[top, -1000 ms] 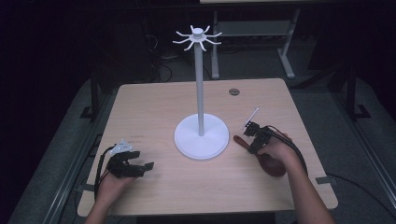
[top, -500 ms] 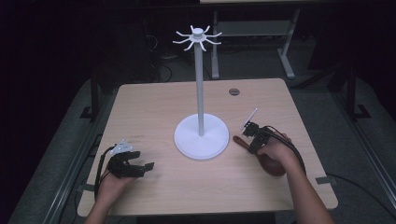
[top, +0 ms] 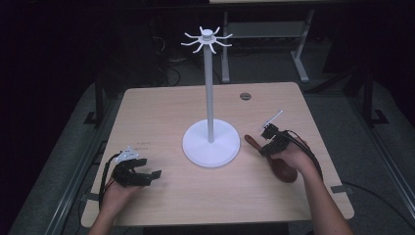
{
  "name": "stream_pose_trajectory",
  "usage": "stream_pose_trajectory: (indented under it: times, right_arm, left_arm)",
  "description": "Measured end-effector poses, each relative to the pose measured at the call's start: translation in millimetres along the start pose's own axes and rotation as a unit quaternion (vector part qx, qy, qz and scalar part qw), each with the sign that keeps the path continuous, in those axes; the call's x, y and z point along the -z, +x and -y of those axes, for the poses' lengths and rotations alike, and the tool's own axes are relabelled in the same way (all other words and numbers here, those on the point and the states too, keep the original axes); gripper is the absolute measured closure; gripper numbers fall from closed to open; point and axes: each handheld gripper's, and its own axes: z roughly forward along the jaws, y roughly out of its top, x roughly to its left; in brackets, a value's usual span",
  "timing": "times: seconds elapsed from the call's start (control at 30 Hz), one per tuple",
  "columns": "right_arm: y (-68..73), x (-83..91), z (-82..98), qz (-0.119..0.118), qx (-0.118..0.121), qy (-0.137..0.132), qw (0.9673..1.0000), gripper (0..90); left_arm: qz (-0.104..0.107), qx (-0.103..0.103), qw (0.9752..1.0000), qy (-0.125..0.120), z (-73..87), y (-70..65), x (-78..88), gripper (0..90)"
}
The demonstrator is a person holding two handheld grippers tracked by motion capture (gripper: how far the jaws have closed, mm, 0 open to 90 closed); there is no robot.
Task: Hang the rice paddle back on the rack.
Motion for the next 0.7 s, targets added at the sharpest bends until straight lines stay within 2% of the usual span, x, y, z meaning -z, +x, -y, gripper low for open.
stream_pose_trajectory:
  times: [0.13,0.2,0.33,0.5,0.7]
  right_arm:
    - [-3.7,9.8,5.1,-0.004,-0.007,-0.037,0.9993,77.2]
    - [-6.5,15.5,8.3,-0.008,-0.013,-0.064,0.9979,77.2]
    - [-11.3,23.7,15.2,-0.015,-0.024,-0.111,0.9934,77.2]
    - [-16.8,30.1,22.1,-0.025,-0.033,-0.146,0.9884,77.2]
    - [-18.6,40.6,26.4,-0.032,-0.036,-0.198,0.979,77.2]
  left_arm:
    - [0.0,-0.003,1.0,0.004,0.0,0.5,0.2,15.4]
    - [0.001,0.0,1.0,-0.001,0.0,-0.1,-0.3,15.4]
    - [0.002,0.0,1.0,0.0,-0.1,-0.4,-0.4,15.4]
    - [0.002,-0.002,1.0,0.001,-0.2,-0.3,-0.3,15.3]
    - [0.002,-0.003,1.0,0.0,-0.3,-0.3,0.2,15.3]
